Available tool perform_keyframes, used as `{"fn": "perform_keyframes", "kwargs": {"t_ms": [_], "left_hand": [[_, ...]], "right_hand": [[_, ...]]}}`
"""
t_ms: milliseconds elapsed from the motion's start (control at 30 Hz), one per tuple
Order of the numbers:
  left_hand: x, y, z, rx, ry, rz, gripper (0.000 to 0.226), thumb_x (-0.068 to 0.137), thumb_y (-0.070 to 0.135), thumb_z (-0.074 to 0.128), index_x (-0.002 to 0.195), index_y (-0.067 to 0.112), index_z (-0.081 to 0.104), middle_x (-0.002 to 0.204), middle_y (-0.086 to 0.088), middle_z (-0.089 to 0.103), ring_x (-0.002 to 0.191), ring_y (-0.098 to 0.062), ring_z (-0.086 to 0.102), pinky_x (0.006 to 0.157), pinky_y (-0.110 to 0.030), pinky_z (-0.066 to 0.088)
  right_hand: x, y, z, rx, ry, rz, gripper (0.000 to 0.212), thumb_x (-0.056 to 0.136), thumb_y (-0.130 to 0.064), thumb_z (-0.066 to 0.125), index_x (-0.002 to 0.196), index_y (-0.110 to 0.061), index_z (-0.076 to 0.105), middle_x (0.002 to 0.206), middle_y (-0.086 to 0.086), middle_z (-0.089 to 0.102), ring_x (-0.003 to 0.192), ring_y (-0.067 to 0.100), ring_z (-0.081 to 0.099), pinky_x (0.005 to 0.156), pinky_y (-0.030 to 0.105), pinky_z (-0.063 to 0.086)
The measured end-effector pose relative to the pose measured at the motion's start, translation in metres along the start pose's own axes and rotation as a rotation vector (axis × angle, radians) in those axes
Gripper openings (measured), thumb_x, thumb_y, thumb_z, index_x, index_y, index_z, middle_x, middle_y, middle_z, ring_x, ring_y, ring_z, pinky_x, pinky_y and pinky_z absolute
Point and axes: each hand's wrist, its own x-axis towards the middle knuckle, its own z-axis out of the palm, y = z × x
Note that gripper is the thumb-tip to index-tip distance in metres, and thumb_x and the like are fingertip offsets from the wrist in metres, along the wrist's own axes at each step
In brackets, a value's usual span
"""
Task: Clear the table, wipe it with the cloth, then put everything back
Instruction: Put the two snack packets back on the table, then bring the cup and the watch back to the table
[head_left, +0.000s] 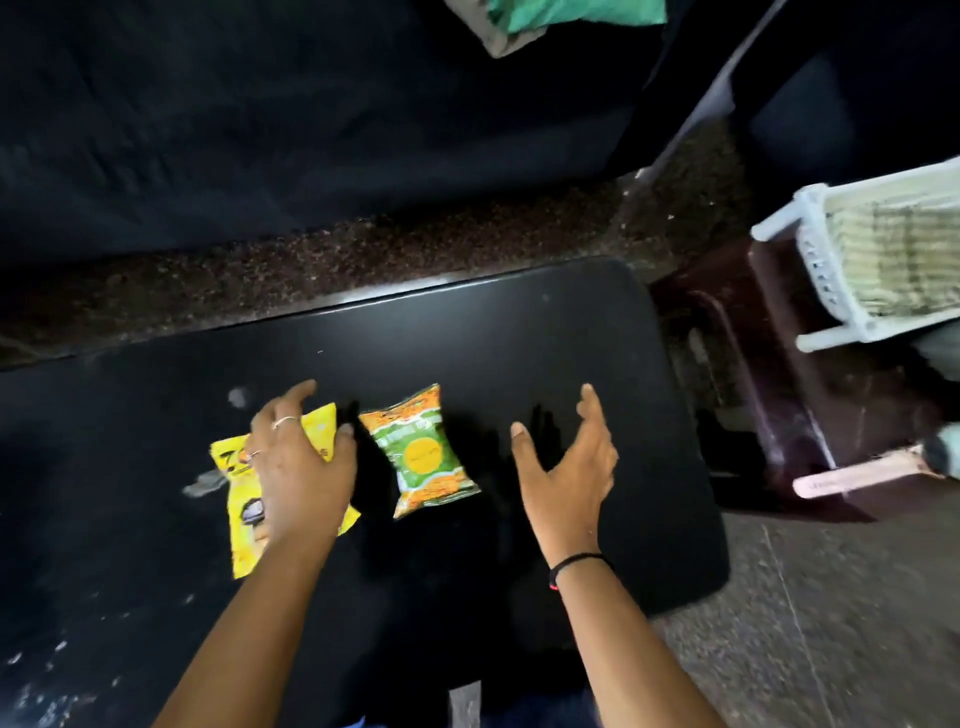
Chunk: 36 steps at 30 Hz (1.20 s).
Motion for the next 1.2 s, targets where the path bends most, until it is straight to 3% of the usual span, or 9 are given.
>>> {"fn": "perform_keyframes", "kwargs": {"t_ms": [133,233,367,567,767,867,1000,1100,1200], "left_hand": [[-0.027,0.077,0.059,-0.008,-0.181,0.254,0.057,0.079,0.009,0.069,0.132,0.015,0.048,0.131,-0.017,0.046,0.12,-0.033,0.042,0.102,-0.034,0.027],[-0.053,0.124,0.098,-0.029,-0.283,0.344,0.056,0.079,0.009,0.069,0.131,0.015,0.049,0.13,-0.015,0.047,0.118,-0.029,0.044,0.102,-0.028,0.025],[-0.098,0.184,0.156,-0.03,-0.439,0.478,0.055,0.083,0.013,0.065,0.134,0.021,0.046,0.132,-0.007,0.044,0.108,-0.009,0.038,0.096,-0.018,0.021],[-0.165,0.25,0.237,0.032,-0.669,0.626,0.055,0.085,0.017,0.062,0.137,0.023,0.043,0.135,-0.002,0.043,0.121,-0.022,0.04,0.098,-0.015,0.02],[-0.214,0.305,0.317,0.228,-0.745,0.753,0.067,0.086,0.039,0.062,0.144,0.021,0.033,0.144,-0.004,0.036,0.128,-0.027,0.03,0.103,-0.04,0.031],[-0.228,0.324,0.35,0.401,-0.774,0.827,0.073,0.084,0.047,0.061,0.145,0.023,0.029,0.144,-0.004,0.033,0.129,-0.028,0.029,0.101,-0.043,0.032],[-0.234,0.332,0.37,0.514,-0.758,0.832,0.067,0.083,0.043,0.064,0.138,0.018,0.036,0.135,-0.009,0.035,0.126,-0.032,0.032,0.099,-0.044,0.035],[-0.231,0.332,0.376,0.505,-0.724,0.86,0.058,0.085,0.037,0.063,0.133,0.015,0.04,0.13,-0.01,0.039,0.121,-0.032,0.037,0.095,-0.042,0.038],[-0.227,0.333,0.377,0.445,-0.77,0.859,0.054,0.084,0.033,0.063,0.129,0.012,0.043,0.127,-0.01,0.046,0.116,-0.032,0.043,0.092,-0.042,0.04]], "right_hand": [[0.039,0.04,-0.071,0.062,0.216,0.102,0.08,0.08,-0.037,0.07,0.147,-0.026,0.026,0.142,0.002,0.044,0.13,0.024,0.037,0.109,0.051,0.032],[0.06,0.073,-0.12,0.094,0.376,0.157,0.084,0.073,-0.048,0.065,0.145,-0.022,0.03,0.136,0.005,0.049,0.125,0.026,0.041,0.106,0.052,0.034],[0.081,0.124,-0.186,0.145,0.534,0.236,0.083,0.072,-0.047,0.063,0.144,-0.02,0.032,0.139,0.006,0.046,0.127,0.024,0.041,0.108,0.052,0.033],[0.108,0.19,-0.253,0.244,0.72,0.413,0.079,0.077,-0.034,0.072,0.142,-0.013,0.032,0.132,0.007,0.044,0.123,0.026,0.043,0.106,0.048,0.036],[0.154,0.236,-0.295,0.21,0.605,0.479,0.104,0.072,-0.042,0.078,0.151,-0.025,0.012,0.148,0.005,0.032,0.139,0.021,0.029,0.113,0.05,0.028],[0.177,0.249,-0.306,0.23,0.536,0.455,0.1,0.069,-0.041,0.08,0.148,-0.024,0.021,0.148,0.002,0.035,0.138,0.021,0.03,0.114,0.048,0.028],[0.19,0.258,-0.302,0.273,0.515,0.39,0.082,0.06,-0.043,0.078,0.131,-0.021,0.043,0.132,0.001,0.051,0.124,0.02,0.048,0.102,0.048,0.044],[0.192,0.258,-0.299,0.309,0.518,0.368,0.074,0.064,-0.032,0.083,0.124,-0.025,0.041,0.121,-0.005,0.052,0.113,0.012,0.052,0.097,0.042,0.049],[0.19,0.253,-0.302,0.281,0.524,0.335,0.073,0.067,-0.023,0.085,0.124,-0.015,0.04,0.108,-0.012,0.051,0.1,0.006,0.052,0.09,0.033,0.05]]}}
